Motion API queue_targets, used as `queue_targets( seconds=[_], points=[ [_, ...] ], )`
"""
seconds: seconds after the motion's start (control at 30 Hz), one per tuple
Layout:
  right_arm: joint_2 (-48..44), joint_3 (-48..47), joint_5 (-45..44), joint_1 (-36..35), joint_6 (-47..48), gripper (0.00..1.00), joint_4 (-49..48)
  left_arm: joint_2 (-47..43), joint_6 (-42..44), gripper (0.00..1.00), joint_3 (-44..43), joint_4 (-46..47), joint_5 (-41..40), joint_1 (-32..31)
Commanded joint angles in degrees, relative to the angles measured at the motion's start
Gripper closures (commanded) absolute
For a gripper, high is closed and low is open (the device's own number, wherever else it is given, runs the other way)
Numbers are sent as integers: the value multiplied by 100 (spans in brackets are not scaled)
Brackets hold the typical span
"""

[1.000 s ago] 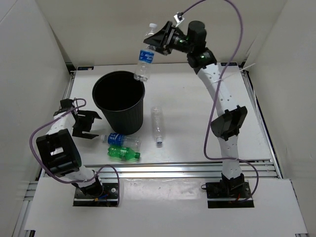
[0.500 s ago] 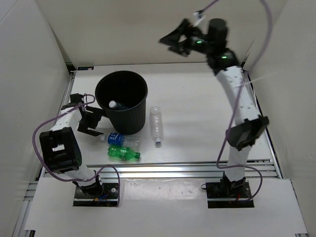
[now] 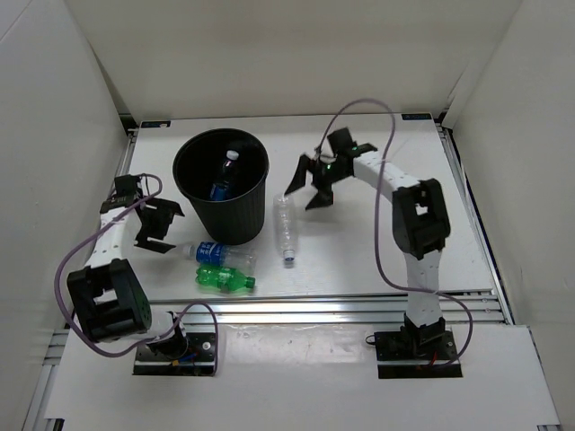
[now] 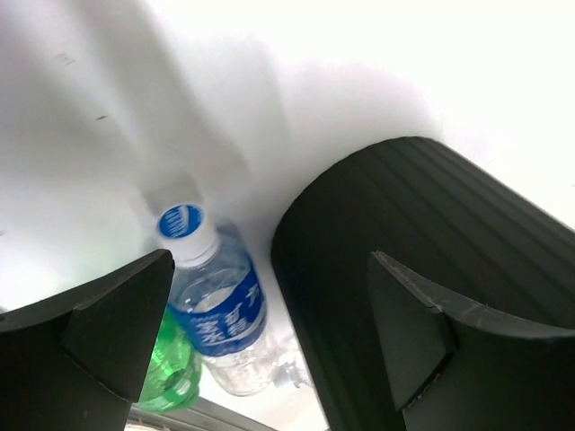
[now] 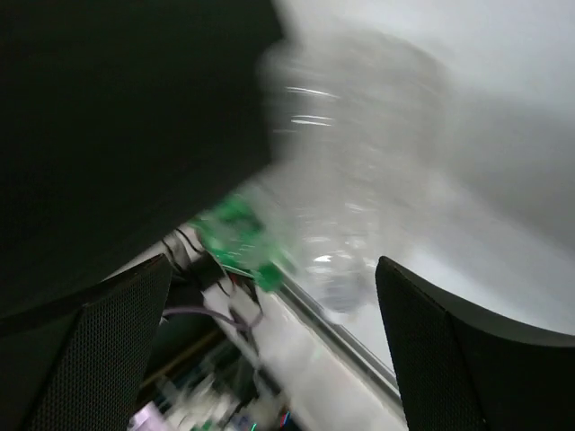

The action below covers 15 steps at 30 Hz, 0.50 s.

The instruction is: Put the plastic bottles in the bin

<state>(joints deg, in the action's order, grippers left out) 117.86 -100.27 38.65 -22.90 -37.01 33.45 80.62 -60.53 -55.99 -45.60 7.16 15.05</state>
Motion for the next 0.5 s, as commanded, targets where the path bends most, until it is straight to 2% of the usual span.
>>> queue_targets(
  seconds=[0.0,0.2,0.47],
  points=[
    [219,157,476,-13,423,3,479,-415,-29,1,175,-142,-320,-2],
    [474,263,529,-118,617,2,425,-713,-81,1,614,-194,-320,-2],
    [1106,368,599,-418,740,5,425,-828,-81,1,677,-247,-320,-2]
  ],
)
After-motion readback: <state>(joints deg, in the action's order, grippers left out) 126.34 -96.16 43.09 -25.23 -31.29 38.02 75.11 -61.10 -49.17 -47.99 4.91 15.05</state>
